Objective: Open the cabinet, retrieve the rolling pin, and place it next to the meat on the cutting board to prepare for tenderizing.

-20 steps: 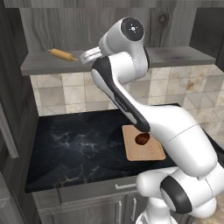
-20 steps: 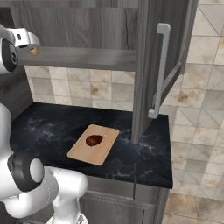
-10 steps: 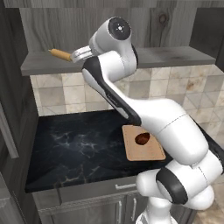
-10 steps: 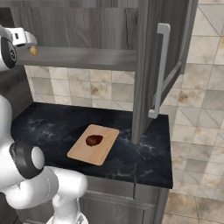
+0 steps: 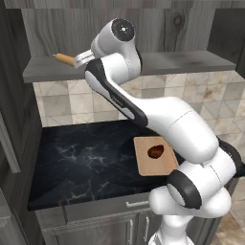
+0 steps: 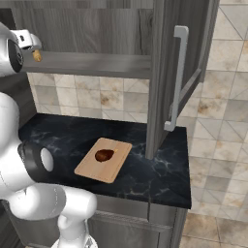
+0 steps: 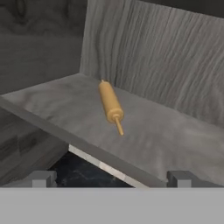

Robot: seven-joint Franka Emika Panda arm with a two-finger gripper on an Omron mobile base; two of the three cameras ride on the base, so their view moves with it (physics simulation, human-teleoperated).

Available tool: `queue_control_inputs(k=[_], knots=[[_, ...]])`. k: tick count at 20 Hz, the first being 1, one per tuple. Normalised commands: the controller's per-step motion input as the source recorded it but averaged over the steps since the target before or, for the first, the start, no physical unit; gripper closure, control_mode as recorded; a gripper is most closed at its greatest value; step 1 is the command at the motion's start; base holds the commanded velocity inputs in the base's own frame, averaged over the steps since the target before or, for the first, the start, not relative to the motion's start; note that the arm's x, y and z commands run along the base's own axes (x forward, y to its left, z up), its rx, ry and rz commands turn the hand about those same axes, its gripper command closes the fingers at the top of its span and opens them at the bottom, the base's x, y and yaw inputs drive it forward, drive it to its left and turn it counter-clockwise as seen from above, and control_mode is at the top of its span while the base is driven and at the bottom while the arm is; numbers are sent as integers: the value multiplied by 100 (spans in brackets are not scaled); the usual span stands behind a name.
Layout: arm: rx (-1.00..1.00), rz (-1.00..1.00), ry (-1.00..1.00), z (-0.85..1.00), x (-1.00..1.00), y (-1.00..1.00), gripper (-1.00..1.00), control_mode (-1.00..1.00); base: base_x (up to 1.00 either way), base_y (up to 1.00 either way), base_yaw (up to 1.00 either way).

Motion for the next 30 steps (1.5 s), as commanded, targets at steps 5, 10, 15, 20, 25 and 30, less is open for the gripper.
queue_control_inputs(k=[5, 10, 15, 20, 25, 30], knots=[[-10, 10, 0, -14, 26, 17, -100, -100, 0, 0, 0], [-9, 2, 0, -3, 40, 4, -100, -100, 0, 0, 0], [-6, 0, 0, 0, 53, 0, -100, -100, 0, 0, 0], [-2, 0, 0, 0, 59, 5, -100, -100, 0, 0, 0], [0, 0, 0, 0, 39, 20, -100, -100, 0, 0, 0], [0, 0, 0, 0, 22, 29, -100, -100, 0, 0, 0]])
